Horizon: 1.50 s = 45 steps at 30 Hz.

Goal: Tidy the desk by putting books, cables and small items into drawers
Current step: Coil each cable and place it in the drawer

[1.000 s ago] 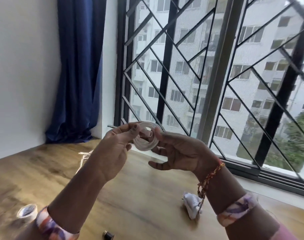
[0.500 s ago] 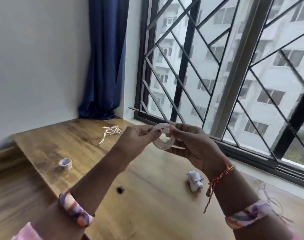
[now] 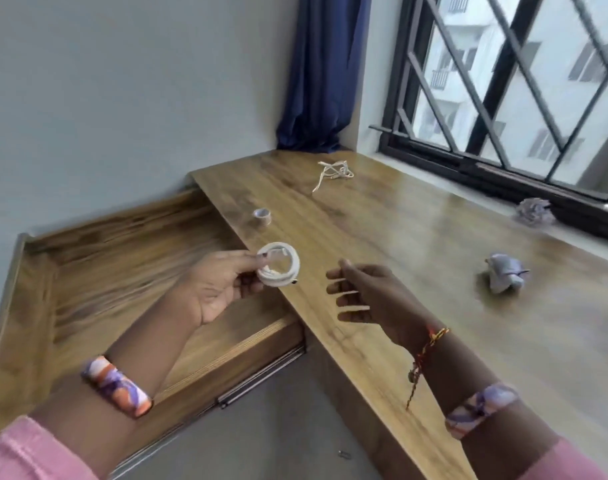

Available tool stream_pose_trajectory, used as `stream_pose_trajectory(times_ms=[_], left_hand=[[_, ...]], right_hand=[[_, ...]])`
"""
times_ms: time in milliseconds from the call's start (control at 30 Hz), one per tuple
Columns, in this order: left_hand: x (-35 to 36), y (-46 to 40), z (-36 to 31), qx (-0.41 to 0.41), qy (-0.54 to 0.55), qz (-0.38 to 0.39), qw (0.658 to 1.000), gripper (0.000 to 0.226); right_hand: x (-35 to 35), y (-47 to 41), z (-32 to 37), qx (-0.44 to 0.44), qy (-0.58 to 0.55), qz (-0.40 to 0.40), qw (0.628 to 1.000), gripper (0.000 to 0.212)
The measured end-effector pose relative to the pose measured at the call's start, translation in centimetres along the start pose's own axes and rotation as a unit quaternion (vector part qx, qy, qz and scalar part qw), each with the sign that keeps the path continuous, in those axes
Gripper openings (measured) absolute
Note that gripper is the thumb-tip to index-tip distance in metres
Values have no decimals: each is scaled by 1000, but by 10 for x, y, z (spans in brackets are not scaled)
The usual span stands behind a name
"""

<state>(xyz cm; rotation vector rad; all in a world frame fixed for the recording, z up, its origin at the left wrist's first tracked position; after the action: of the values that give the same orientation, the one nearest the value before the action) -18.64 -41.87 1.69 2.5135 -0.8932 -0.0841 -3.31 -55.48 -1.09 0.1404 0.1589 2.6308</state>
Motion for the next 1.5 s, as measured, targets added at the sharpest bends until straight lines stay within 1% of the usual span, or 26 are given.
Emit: stream_pose_trajectory(times_ms=[133, 200, 233, 267, 333, 367, 400, 467, 567, 633, 733, 800, 833, 867, 900, 967, 1000, 1033, 1100, 1133, 1167, 1233, 1267, 1333, 1400, 1500], left_hand=[[-54, -35, 38, -61, 49, -89, 993, 14], [-70, -59, 60, -97, 47, -114, 988, 14], [-75, -72, 72, -113, 38, -122, 985, 15], [-78, -85, 82, -126, 25, -126, 984, 14], [-80, -111, 101, -155, -6, -128, 980, 16], [-80, -124, 109, -170, -23, -126, 977, 19], [-79, -135, 117, -179, -39, -125, 975, 23], [-76, -152, 130, -184, -71, -107, 975, 29], [-66, -170, 139, -185, -109, -46, 976, 25], [-60, -175, 140, -172, -129, -22, 976, 26], [-52, -180, 136, -131, -213, 14, 968, 23], [-52, -182, 132, -98, -283, 39, 953, 20], [-55, -182, 129, -81, -325, 53, 941, 17], [-58, -182, 125, -61, -380, 63, 921, 11], [-61, -181, 119, -37, -441, 70, 894, 12], [-68, -177, 104, 9, -536, 85, 840, 26], [-71, -174, 94, 26, -555, 99, 826, 28], [-72, -171, 81, 36, -558, 122, 820, 28], [-73, -167, 55, 38, -553, 190, 811, 23], [-71, -165, 40, 40, -554, 230, 799, 22], [-67, -165, 24, 44, -548, 263, 792, 21], [-53, -168, -6, 54, -520, 302, 797, 19], [-44, -170, -19, 63, -512, 309, 799, 19], [-23, -186, -41, 86, -518, 296, 798, 21], [-1, -210, -58, 102, -528, 268, 799, 22], [30, -256, -78, 112, -498, 240, 826, 19]], right_hand=[[12, -17, -39, 61, 13, -61, 996, 33], [19, -33, -56, 65, 59, -105, 991, 35], [21, -41, -64, 46, 125, -131, 982, 35], [21, -47, -69, 10, 221, -153, 963, 33], [26, -57, -75, -47, 411, -177, 893, 32], [30, -60, -77, -59, 478, -183, 857, 33], [33, -62, -79, -68, 521, -188, 830, 33], [36, -64, -83, -76, 567, -199, 796, 32], [38, -68, -86, -80, 584, -208, 781, 30], [38, -68, -86, -87, 593, -210, 772, 29], [41, -68, -86, -96, 606, -218, 759, 27], [41, -68, -87, -92, 610, -218, 756, 27], [42, -68, -87, -92, 611, -220, 755, 26], [42, -68, -87, -95, 611, -222, 754, 26], [42, -68, -87, -98, 610, -223, 754, 26], [42, -66, -89, -108, 613, -225, 750, 27], [42, -65, -89, -110, 612, -226, 750, 28], [42, -65, -90, -110, 611, -226, 750, 28], [40, -65, -89, -110, 605, -223, 756, 29], [39, -66, -88, -108, 594, -219, 767, 31], [37, -69, -86, -105, 572, -211, 786, 33], [31, -81, -77, -116, 515, -190, 827, 34], [29, -90, -70, -129, 499, -185, 837, 36], [20, -114, -54, -161, 481, -184, 842, 41], [4, -143, -40, -181, 454, -196, 850, 40], [-28, -185, -24, -174, 349, -238, 890, 28]])
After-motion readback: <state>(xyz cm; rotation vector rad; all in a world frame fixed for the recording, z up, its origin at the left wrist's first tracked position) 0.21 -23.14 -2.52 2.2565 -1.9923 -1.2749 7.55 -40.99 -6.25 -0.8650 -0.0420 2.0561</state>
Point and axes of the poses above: each hand's wrist, its own y-axis away from the middle knuckle, its own x-axis out of the palm, z = x × y, the point moved 2 cm from there along -y, towards the middle knuckle, and after that the axes turned 8 degrees about -x, right-handed, at the moved point
